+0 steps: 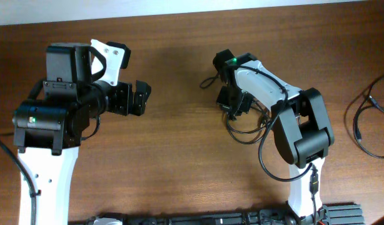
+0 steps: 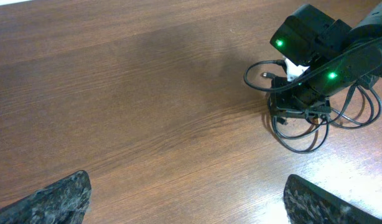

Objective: Untangle cables

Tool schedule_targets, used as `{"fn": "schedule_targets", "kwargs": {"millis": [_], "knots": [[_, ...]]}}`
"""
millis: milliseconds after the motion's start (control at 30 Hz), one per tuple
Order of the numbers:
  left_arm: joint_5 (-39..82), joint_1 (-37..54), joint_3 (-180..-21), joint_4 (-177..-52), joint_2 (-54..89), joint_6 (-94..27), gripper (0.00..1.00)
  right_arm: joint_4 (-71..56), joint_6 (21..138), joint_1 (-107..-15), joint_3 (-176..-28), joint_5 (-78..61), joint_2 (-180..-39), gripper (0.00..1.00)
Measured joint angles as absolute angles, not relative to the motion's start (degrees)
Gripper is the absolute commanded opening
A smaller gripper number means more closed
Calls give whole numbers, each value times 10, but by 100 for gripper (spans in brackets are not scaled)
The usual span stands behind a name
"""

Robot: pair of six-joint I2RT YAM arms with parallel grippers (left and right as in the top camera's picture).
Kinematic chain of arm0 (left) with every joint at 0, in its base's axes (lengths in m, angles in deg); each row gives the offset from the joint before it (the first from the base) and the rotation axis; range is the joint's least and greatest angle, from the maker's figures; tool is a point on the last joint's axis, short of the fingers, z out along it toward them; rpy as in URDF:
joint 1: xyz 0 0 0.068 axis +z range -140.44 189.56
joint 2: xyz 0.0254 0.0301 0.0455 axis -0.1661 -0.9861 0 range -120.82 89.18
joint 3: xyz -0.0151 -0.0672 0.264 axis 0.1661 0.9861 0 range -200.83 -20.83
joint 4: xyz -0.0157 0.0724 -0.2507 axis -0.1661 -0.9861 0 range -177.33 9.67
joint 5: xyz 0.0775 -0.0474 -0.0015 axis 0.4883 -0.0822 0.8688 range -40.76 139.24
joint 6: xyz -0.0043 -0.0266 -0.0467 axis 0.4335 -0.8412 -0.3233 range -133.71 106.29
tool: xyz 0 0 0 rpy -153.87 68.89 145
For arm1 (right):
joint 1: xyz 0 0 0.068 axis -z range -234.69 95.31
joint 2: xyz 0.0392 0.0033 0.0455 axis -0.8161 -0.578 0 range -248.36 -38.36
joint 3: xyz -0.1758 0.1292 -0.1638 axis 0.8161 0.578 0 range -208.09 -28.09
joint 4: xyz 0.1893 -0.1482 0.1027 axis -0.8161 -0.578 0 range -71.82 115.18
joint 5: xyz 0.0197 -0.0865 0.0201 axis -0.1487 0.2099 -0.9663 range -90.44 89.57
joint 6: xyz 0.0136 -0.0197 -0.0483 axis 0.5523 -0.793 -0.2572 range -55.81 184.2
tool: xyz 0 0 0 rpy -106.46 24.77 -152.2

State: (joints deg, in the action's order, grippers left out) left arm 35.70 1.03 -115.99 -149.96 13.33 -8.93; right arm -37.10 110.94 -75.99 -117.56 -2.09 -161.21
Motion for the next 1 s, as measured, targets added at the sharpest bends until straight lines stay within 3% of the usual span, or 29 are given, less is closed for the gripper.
{"fn": "schedule_targets", "kwargs": {"millis": [67,633,867,1000], "knots": [[357,10,-1160,-1500,133,-89,99,-371,1110,-760,-1178,-17,-1610,4],[357,10,-1160,-1500,133,-89,99,-430,1096,-760,-1221,4,-1591,4],[357,10,-1160,-1500,133,-89,99,-567,1045,-760,-1407,41,-1587,4],[357,10,-1160,-1500,133,-89,99,-629,1002,-760,-1583,48,-1582,4]]}}
